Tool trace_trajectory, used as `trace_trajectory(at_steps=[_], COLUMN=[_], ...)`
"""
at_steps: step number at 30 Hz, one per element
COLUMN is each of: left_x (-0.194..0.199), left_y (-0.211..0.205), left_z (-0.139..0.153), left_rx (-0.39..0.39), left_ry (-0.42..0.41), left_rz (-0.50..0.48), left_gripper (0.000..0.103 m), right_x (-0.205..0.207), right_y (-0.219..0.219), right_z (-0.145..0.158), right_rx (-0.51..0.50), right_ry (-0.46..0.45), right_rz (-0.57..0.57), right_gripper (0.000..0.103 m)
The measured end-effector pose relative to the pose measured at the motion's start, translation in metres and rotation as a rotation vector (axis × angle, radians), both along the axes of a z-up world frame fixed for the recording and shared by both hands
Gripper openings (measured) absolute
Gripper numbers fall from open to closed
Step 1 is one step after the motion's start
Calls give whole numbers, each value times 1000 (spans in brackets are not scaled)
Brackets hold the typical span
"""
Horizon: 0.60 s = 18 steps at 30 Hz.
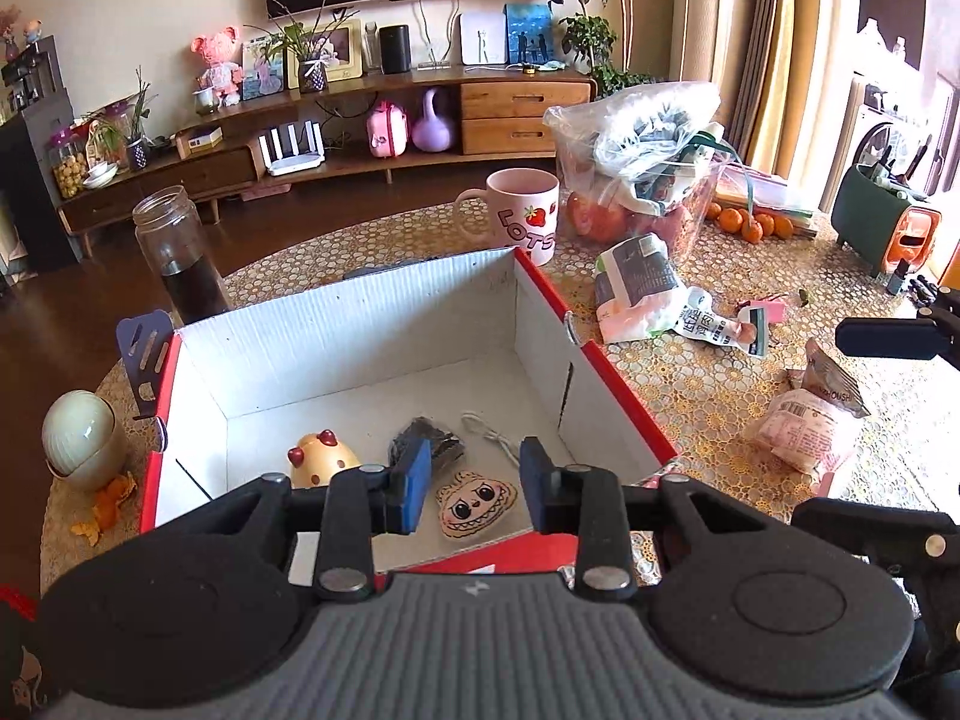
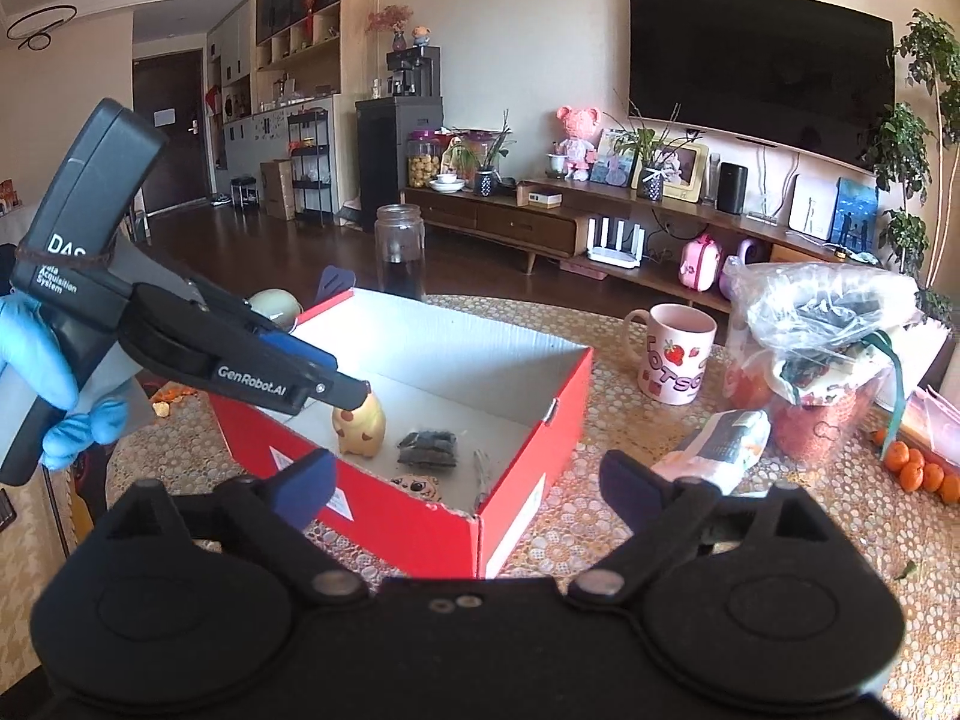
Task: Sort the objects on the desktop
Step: 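Withdraw both open tools from the box back toward the table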
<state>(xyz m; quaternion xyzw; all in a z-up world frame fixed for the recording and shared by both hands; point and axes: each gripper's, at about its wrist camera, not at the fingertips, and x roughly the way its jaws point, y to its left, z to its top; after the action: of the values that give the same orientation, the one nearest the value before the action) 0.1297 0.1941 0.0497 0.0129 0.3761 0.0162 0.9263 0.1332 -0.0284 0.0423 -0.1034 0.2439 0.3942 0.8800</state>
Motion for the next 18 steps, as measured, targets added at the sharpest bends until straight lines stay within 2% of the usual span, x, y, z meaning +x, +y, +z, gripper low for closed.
trace_trajectory(at_steps=[1, 2, 3, 12, 18], left_x=[-3, -7, -9, -23, -29], left_y=[-5, -11, -16, -69, -107], left_z=[0, 1, 1, -3, -16], left_rx=[6, 10, 12, 4, -5], left_ry=[-10, -25, -34, -55, -49], left_rz=[1, -5, -11, -64, -134], left_gripper=[54, 64, 66, 77, 78], right_x=[-2, -4, -6, -17, -15], right_y=[-5, -10, -15, -77, -125], right_z=[-1, -1, -2, -12, -24], right_rx=[0, -3, -6, -24, -18], right_ry=[-9, -17, -21, -32, 7], right_rz=[-12, -21, -27, -109, -187], right_gripper=[99, 100, 100, 100, 100])
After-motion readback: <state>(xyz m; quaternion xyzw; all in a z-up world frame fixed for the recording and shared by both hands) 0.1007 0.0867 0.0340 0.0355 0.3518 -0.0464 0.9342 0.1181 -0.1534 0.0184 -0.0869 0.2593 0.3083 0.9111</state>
